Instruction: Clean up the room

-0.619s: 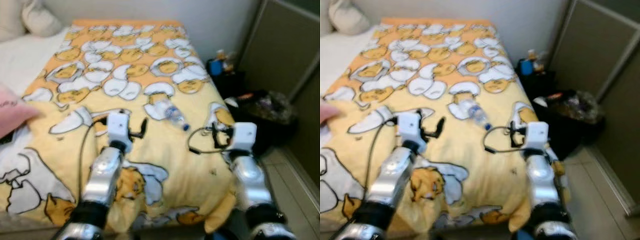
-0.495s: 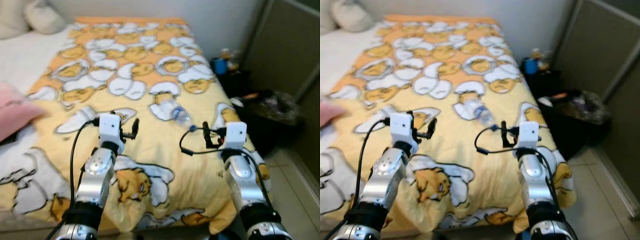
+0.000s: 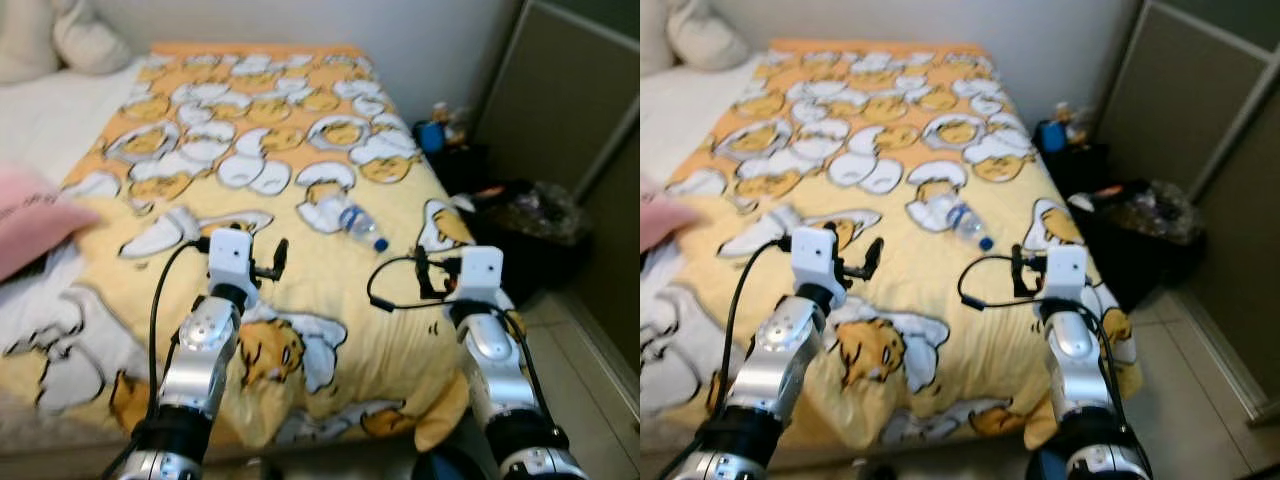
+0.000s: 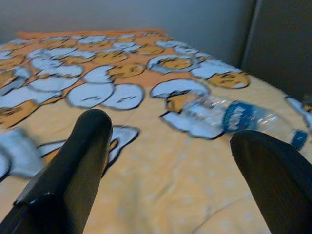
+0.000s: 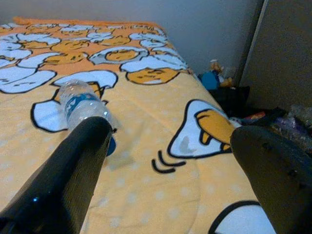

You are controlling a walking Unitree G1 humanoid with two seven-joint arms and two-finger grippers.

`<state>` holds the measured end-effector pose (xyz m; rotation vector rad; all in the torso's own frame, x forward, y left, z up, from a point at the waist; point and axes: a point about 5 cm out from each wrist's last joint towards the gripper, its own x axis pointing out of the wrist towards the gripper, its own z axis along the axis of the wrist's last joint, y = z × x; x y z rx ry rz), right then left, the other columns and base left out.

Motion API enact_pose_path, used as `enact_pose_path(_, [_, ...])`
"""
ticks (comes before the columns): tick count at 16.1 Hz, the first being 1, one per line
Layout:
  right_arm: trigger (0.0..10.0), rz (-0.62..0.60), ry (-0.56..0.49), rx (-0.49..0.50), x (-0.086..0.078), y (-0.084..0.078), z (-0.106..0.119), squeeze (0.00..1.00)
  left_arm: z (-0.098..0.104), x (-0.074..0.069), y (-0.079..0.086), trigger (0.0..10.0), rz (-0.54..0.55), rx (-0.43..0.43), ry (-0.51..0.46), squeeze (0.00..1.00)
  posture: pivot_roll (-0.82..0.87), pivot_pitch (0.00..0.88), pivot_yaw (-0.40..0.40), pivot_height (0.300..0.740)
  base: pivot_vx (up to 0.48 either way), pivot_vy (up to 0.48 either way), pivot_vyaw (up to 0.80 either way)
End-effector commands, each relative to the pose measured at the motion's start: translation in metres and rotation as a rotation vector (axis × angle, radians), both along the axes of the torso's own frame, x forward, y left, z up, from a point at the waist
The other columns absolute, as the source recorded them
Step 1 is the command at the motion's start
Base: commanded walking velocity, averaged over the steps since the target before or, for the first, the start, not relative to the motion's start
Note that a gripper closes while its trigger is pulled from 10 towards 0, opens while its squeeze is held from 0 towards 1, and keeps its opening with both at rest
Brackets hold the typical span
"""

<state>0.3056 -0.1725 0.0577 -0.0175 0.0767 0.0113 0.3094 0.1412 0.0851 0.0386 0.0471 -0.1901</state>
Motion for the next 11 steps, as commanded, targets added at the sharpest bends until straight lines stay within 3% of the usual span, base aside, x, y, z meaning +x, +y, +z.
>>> enact_pose_path(1, [10.0,-0.002,-0.009,0.003,0.0015,0.0005,0.0030,0.00,0.0016,0.0010,0.0013,10.0,0.005,0.019,0.000,0.00,-0.07,0.000,0.019,0.725,0.000,0.000,0.70])
enact_pose_path(3, [10.0,-0.018,-0.002,0.007,0.0013,-0.0008,0.0022,0.00,0.0013,0.0014,0.0006,10.0,0.002,0.024,0.000,0.00,-0.07,0.000,0.017,0.725,0.000,0.000,0.58])
enact_pose_path(7, [10.0,-0.017,-0.005,0.002,0.0010,-0.0029,0.0026,0.00,0.0028,0.0018,-0.0033,10.0,-0.022,0.006,-0.010,0.00,-0.08,0.000,0.014,0.725,0.000,0.000,0.00])
enact_pose_path(11, [10.0,-0.020,-0.008,-0.001,0.0015,-0.0037,0.0034,0.00,0.0035,0.0012,-0.0035,10.0,-0.033,-0.003,-0.013,0.00,-0.08,0.000,0.014,0.725,0.480,0.000,0.00])
